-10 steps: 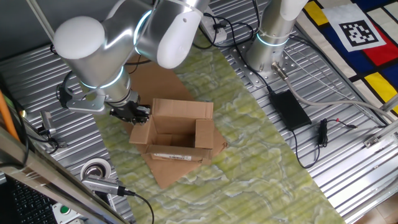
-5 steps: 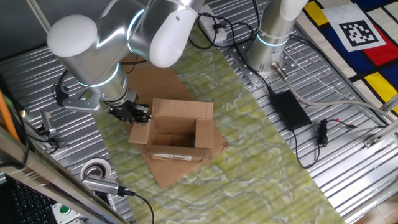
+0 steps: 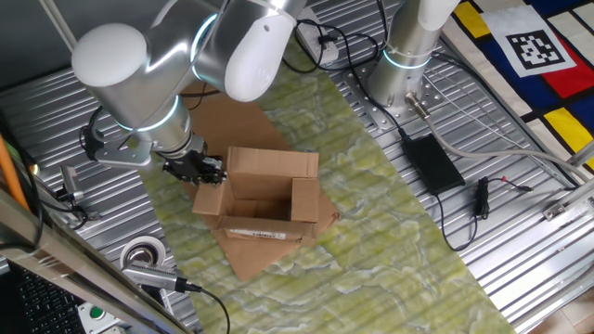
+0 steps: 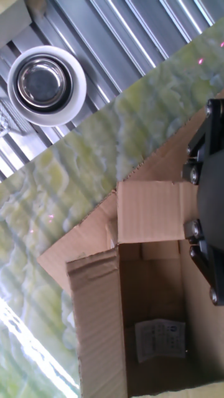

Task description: Open a box

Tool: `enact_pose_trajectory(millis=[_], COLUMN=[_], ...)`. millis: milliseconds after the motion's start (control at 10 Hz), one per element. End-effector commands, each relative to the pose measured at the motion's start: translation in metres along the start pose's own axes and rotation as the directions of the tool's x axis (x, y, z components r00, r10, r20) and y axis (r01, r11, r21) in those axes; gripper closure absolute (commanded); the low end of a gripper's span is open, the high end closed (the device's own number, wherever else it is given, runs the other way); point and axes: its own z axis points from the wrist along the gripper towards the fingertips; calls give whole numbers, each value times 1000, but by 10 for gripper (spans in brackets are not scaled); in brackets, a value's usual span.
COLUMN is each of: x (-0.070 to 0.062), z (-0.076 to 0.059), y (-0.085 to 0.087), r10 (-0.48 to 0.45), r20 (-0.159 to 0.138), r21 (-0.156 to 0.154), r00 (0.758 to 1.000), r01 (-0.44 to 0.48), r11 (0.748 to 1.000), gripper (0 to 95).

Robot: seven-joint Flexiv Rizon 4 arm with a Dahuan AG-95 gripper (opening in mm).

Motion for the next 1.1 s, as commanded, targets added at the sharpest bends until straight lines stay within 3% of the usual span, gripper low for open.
enact_pose_trajectory(millis=[100,1100], x=[-1,-4], z=[0,0], y=[1,9], r10=[3,31], r20=[0,-12], r21=[-2,-4], r00=[1000,999], r01=[-3,-32], r11=[1000,999], gripper=[570,570])
